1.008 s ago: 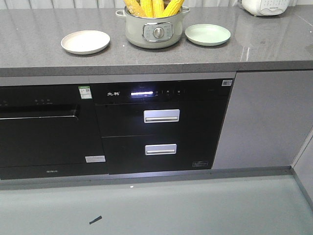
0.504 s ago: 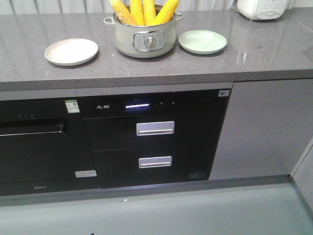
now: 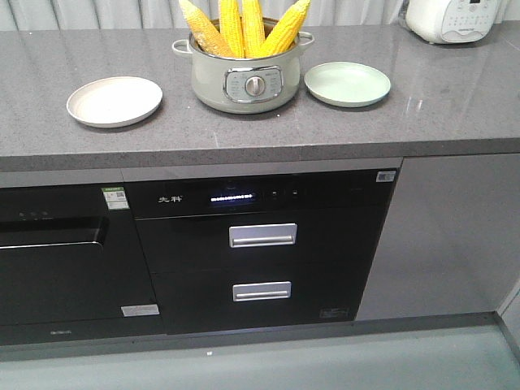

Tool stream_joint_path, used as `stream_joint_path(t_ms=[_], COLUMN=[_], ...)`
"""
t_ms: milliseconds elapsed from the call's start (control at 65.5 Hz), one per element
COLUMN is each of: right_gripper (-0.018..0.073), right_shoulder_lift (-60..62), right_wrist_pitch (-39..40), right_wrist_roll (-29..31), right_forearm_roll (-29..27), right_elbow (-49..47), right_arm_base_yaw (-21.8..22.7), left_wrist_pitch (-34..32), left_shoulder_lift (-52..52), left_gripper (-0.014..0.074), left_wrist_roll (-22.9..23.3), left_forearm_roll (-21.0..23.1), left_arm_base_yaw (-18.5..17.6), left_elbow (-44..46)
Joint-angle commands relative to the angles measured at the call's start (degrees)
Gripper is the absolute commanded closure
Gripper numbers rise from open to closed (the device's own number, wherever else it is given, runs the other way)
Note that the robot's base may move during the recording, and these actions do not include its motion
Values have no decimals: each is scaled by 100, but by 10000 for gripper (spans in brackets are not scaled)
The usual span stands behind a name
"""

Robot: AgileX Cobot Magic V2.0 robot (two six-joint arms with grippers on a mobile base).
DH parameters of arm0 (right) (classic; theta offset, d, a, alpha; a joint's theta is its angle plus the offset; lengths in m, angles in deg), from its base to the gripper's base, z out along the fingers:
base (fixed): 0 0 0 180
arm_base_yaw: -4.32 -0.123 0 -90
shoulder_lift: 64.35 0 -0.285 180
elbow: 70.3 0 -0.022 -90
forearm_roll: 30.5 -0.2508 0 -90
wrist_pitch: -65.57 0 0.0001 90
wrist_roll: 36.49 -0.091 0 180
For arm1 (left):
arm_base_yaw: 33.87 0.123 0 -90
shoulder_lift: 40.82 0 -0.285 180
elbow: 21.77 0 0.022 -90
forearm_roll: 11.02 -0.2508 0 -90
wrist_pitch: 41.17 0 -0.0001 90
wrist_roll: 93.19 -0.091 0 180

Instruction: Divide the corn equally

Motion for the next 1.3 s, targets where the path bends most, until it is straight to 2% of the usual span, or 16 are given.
stream_joint_path(t_ms=[0, 1282], right_gripper=[565, 565], right_shoulder_lift=[5, 5], right_wrist_pitch=[451, 451], right_wrist_roll=[0, 0], right_forearm_roll=[21, 21], right_elbow=[58, 58], right_arm_base_yaw=[33, 33], left_wrist_pitch=[-397, -397], left_shoulder_lift=[-82, -82], left_gripper=[603, 603], left_wrist_roll=[10, 10], left_forearm_roll=[53, 53], left_arm_base_yaw=[-20, -20], left_elbow=[-74, -74])
